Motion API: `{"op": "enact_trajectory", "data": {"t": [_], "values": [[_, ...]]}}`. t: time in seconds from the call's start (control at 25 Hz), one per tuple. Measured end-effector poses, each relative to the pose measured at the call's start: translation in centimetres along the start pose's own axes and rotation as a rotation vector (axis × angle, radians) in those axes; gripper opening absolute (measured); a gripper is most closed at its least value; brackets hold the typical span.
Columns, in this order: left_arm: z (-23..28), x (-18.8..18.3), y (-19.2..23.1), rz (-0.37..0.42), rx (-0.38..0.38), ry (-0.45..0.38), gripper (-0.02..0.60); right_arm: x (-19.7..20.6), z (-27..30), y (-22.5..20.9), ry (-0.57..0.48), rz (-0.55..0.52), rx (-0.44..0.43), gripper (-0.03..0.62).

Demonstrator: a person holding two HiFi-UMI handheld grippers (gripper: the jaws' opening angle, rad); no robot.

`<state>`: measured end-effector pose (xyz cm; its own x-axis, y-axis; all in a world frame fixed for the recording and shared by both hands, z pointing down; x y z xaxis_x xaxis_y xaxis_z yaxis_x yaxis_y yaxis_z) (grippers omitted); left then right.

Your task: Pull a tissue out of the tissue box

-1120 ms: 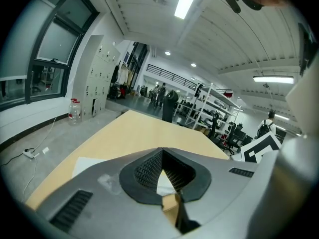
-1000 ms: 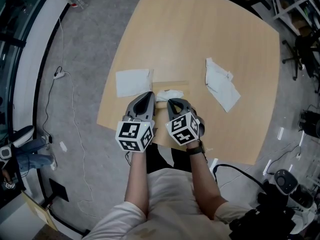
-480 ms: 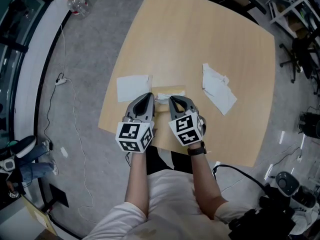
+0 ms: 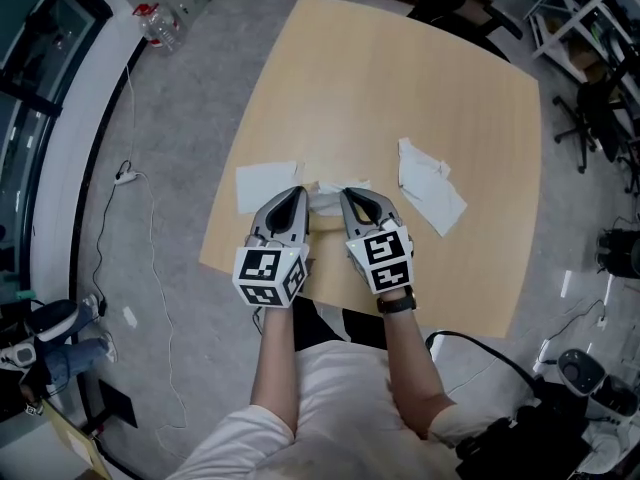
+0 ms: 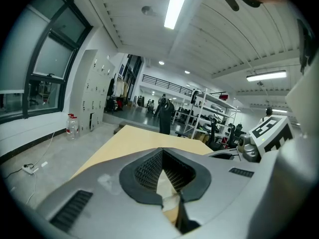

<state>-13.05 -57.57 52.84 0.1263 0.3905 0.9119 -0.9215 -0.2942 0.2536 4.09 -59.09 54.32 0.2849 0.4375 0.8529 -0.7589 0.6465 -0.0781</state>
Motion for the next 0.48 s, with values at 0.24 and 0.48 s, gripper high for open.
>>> {"op": "enact_trajectory", "data": {"t": [0.24, 0.48], "values": [[-1.1, -3.4, -1.9, 0.061, 0.006, -0.098, 0.002, -4.2, -3.7, -0.8, -0.179, -0.016, 0.086, 0.006], [-3.1, -8.4, -4.4, 0.14, 0.022, -0.245, 0.002, -8.8, -8.2, -1.0, -0.364, -0.051, 0.161, 0.006]]}}
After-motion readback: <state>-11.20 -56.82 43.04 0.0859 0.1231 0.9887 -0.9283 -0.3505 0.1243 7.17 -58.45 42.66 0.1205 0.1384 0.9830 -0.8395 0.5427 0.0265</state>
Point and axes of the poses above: the fingertips, and each gripper's own axes: z forward along the fingers, y to its left, x out of its underside, the point moved 10 cm from there along -z, backward along the fingers, and after that the axes turned 6 degrees about -x, right-handed, at the moved point
